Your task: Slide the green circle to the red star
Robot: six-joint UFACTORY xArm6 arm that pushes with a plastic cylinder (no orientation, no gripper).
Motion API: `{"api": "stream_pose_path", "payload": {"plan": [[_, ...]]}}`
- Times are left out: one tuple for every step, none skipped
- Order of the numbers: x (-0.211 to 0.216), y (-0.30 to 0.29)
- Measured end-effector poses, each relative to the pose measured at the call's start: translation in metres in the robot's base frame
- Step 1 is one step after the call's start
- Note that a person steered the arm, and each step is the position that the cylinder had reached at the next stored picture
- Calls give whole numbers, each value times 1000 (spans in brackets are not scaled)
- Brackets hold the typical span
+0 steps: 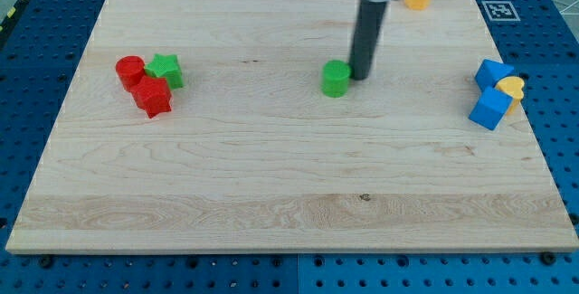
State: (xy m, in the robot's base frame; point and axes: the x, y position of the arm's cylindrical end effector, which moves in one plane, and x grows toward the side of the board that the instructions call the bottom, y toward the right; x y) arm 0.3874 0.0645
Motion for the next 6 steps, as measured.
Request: {"api": "stream_pose_path", "payload": {"plan": [[4,-63],[6,-77],[6,-45],[6,13],[19,24],[36,-12]]}}
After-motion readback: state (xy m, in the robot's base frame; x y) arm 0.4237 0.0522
